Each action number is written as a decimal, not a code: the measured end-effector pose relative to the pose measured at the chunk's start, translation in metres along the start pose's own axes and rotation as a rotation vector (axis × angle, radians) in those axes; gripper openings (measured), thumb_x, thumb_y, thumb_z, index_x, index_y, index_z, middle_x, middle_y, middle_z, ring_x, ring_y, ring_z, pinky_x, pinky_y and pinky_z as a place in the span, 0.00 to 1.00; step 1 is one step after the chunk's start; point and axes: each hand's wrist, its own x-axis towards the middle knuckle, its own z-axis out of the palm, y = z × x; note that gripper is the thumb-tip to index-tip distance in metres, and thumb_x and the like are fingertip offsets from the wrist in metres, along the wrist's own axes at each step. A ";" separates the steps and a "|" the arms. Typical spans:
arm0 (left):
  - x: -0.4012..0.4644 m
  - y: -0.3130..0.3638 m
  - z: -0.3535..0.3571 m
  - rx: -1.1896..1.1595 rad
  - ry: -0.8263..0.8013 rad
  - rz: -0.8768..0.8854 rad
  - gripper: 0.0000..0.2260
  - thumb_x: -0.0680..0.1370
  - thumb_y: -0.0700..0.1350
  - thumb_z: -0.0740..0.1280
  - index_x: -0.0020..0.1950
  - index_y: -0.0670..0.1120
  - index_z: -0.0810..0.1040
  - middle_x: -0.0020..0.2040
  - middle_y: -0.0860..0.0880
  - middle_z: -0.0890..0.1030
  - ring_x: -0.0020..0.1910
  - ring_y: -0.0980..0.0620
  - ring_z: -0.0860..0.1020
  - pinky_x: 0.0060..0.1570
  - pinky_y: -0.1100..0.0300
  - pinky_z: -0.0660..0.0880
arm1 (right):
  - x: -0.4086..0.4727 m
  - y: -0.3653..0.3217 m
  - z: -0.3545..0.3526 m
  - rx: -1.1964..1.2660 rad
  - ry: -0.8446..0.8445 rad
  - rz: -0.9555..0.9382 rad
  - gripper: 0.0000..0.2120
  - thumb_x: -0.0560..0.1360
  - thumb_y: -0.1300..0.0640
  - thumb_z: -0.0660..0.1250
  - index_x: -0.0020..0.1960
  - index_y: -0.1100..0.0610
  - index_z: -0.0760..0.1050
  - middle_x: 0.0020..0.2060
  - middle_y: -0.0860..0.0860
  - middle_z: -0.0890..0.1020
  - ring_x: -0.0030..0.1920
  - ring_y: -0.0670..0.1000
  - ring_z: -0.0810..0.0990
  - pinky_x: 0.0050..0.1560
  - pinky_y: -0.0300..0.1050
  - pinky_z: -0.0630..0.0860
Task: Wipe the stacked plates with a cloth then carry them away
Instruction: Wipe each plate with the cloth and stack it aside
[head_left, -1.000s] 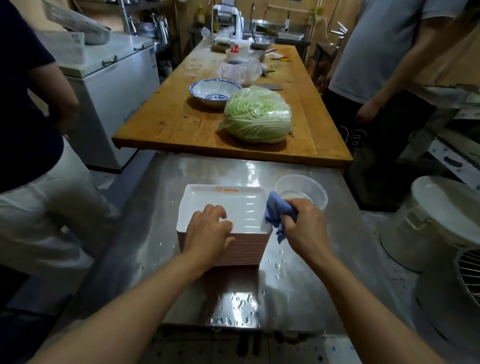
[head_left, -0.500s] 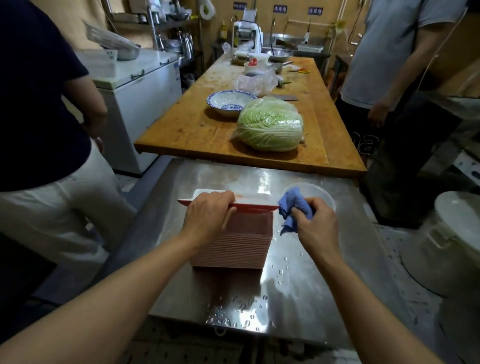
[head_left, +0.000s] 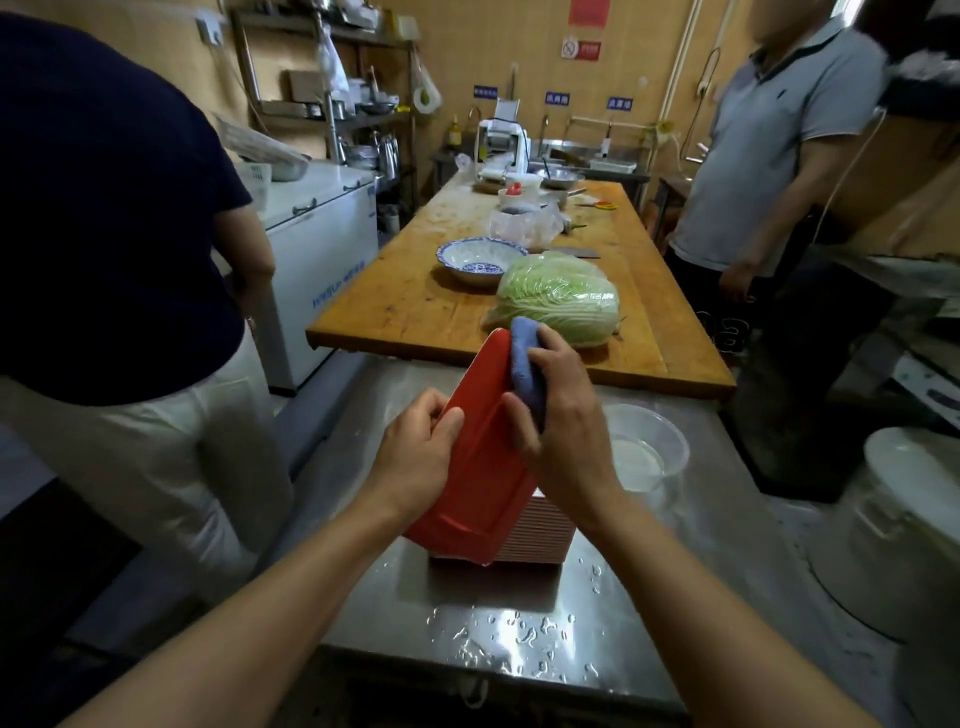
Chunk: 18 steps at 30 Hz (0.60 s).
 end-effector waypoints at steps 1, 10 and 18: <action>-0.004 -0.003 -0.004 -0.038 0.008 -0.009 0.08 0.81 0.48 0.58 0.47 0.46 0.74 0.43 0.46 0.80 0.44 0.46 0.80 0.47 0.46 0.78 | -0.002 -0.008 0.006 0.027 -0.031 -0.028 0.18 0.74 0.60 0.67 0.61 0.67 0.70 0.69 0.60 0.67 0.70 0.57 0.66 0.69 0.49 0.64; -0.024 -0.022 -0.021 -0.235 0.037 -0.027 0.09 0.80 0.45 0.60 0.42 0.47 0.74 0.39 0.40 0.79 0.40 0.39 0.78 0.46 0.36 0.76 | 0.004 -0.042 0.027 -0.293 0.039 -0.055 0.24 0.78 0.49 0.50 0.70 0.58 0.68 0.62 0.56 0.74 0.61 0.56 0.71 0.62 0.50 0.66; -0.028 -0.026 -0.016 -0.384 0.063 -0.065 0.10 0.81 0.44 0.59 0.40 0.47 0.74 0.32 0.49 0.78 0.32 0.50 0.76 0.36 0.47 0.76 | -0.015 -0.014 0.013 -0.200 0.141 0.163 0.23 0.79 0.53 0.49 0.67 0.64 0.69 0.59 0.59 0.74 0.60 0.57 0.71 0.63 0.47 0.63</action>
